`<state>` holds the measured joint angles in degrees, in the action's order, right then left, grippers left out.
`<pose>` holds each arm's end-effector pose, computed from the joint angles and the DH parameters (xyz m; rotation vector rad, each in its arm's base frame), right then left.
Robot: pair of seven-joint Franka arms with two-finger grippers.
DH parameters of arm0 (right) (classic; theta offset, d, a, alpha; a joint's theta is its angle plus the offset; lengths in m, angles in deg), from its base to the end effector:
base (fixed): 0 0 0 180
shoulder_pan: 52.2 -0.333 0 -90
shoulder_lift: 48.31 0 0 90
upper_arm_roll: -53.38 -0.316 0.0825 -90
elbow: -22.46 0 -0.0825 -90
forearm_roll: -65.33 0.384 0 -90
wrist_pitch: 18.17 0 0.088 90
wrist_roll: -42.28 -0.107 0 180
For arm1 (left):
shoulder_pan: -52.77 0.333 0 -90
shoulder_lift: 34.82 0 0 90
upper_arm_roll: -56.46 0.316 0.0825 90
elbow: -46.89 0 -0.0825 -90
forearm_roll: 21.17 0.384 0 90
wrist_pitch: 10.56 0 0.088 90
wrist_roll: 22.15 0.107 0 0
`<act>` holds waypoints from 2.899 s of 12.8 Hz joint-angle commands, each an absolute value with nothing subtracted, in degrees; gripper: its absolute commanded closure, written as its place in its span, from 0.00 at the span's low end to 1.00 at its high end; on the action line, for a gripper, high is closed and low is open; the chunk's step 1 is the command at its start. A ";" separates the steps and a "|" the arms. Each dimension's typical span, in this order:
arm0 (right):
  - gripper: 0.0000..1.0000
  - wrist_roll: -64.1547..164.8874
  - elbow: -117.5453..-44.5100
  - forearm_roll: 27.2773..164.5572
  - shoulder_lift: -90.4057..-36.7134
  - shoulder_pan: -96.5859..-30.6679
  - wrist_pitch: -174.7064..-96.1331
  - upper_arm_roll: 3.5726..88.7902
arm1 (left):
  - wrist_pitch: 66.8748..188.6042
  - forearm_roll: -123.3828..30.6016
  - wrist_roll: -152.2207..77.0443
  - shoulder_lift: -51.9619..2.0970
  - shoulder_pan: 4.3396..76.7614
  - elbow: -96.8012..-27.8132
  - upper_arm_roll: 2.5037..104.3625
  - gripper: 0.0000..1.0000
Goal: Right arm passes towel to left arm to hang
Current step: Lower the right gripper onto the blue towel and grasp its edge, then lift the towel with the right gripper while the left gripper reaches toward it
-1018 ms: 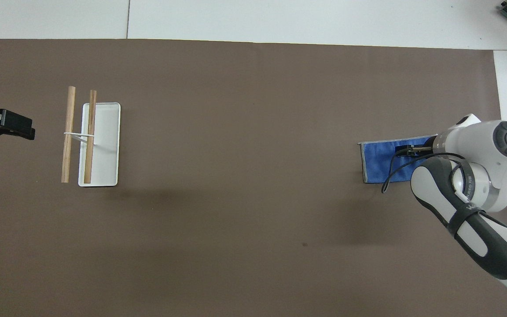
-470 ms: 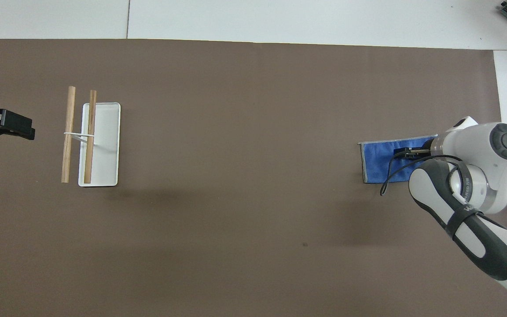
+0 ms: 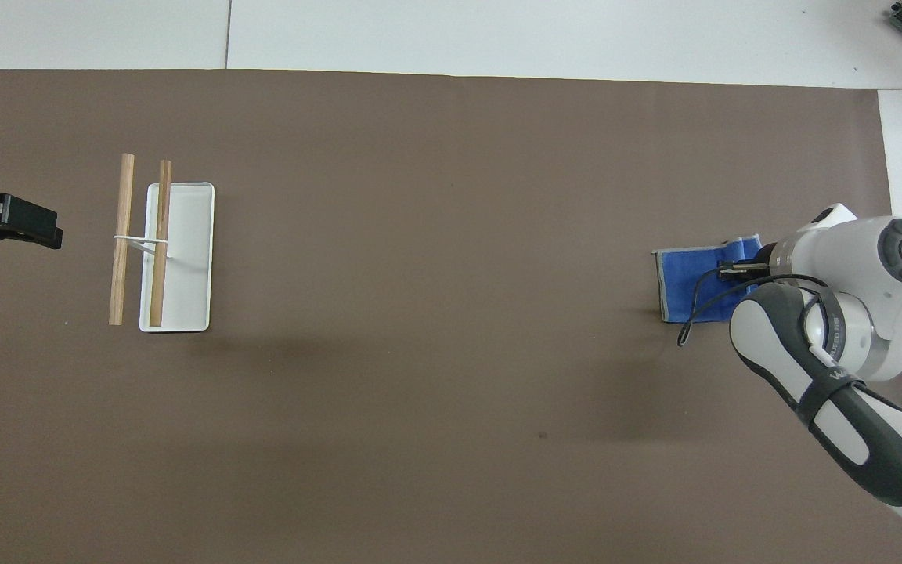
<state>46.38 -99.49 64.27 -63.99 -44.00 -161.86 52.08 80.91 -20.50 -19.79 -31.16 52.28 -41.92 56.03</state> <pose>0.5791 -0.0702 0.2898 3.1210 -0.0557 0.1638 0.5758 -0.0079 0.6005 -3.1292 0.0902 0.0275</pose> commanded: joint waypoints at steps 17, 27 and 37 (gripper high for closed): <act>1.00 6.01 -83.19 91.51 -60.70 -64.84 -157.39 47.32 | 93.49 -36.00 -31.51 -35.34 56.11 -51.62 56.02 0.00; 1.00 -3.58 -74.14 116.92 -64.65 -74.79 -169.35 47.23 | 104.65 -53.94 -72.38 -35.87 48.48 -53.92 54.62 0.00; 1.00 -16.43 -71.67 116.92 -65.62 -76.99 -164.61 47.23 | 127.23 -54.12 -102.72 -41.14 34.94 -69.98 54.62 0.00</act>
<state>-15.97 -72.86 115.71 -64.84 -77.30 -166.48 47.33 122.52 -52.86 -99.99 -37.82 37.68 -64.14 53.79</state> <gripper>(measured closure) 0.960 0.000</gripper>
